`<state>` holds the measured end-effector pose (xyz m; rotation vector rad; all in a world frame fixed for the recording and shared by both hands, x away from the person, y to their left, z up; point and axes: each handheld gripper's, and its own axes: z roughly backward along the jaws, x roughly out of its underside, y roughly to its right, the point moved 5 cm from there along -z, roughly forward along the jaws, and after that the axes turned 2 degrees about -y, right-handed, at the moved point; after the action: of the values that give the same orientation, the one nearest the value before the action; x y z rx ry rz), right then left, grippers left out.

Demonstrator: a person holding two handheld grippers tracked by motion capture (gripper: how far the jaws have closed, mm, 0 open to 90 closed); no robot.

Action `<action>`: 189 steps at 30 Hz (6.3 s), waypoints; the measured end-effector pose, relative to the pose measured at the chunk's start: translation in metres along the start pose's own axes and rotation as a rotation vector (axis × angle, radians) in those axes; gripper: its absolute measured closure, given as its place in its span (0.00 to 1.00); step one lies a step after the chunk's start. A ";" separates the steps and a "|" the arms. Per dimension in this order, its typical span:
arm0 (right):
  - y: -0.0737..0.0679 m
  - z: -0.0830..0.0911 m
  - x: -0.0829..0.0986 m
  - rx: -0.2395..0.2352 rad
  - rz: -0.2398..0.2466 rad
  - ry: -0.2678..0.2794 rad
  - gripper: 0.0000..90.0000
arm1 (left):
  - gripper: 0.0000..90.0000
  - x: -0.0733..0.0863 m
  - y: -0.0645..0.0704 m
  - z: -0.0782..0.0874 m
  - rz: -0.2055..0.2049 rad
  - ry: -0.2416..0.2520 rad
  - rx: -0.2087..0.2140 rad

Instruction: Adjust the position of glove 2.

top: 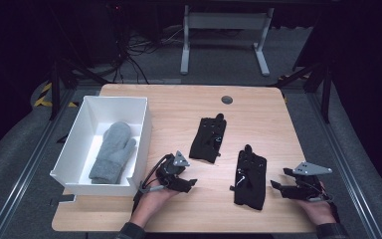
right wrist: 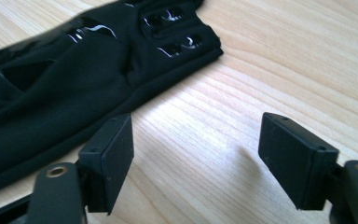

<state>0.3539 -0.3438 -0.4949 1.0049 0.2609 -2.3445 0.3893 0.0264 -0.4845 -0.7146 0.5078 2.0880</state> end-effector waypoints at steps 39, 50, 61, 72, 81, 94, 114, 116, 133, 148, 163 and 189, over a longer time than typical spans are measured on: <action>0.001 -0.007 0.004 -0.027 0.001 -0.006 0.17 | 1.00 -0.071 -0.044 -0.061 0.018 -0.032 0.030; 0.001 -0.007 0.004 -0.027 0.001 -0.005 0.17 | 1.00 -0.036 -0.019 -0.037 0.029 -0.041 0.109; 0.001 -0.007 0.004 -0.027 0.004 -0.003 0.17 | 1.00 -0.004 0.009 -0.013 0.010 -0.073 0.123; 0.001 -0.007 0.004 -0.026 0.004 -0.004 0.17 | 0.80 -0.008 0.020 0.004 0.012 -0.006 0.094; 0.001 -0.007 0.004 -0.027 0.004 -0.004 0.17 | 0.70 -0.019 -0.021 0.001 0.131 0.005 -0.039; 0.001 -0.007 0.004 -0.026 0.004 -0.004 0.17 | 0.74 -0.009 -0.029 -0.014 0.165 -0.054 -0.064; -0.004 -0.002 -0.002 -0.078 0.015 -0.017 0.48 | 1.00 -0.011 -0.022 -0.016 0.188 -0.031 -0.001; -0.007 -0.001 -0.004 -0.101 0.028 -0.005 0.58 | 1.00 -0.013 -0.023 -0.011 0.194 -0.013 0.014; -0.023 -0.018 -0.020 -0.153 0.094 -0.038 1.00 | 1.00 -0.026 -0.026 0.005 0.223 0.076 0.078; -0.050 -0.040 -0.042 -0.200 0.167 -0.047 1.00 | 1.00 -0.043 -0.036 0.009 0.226 0.117 0.046; -0.070 -0.052 -0.054 -0.246 0.210 -0.040 1.00 | 1.00 -0.063 -0.027 0.015 0.220 0.177 0.078; -0.088 -0.067 -0.068 -0.294 0.242 -0.030 1.00 | 1.00 -0.095 0.007 0.003 0.176 0.180 0.163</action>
<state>0.3815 -0.2166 -0.4971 0.8089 0.4324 -2.0299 0.4279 -0.0323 -0.4198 -0.7894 0.8578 2.1240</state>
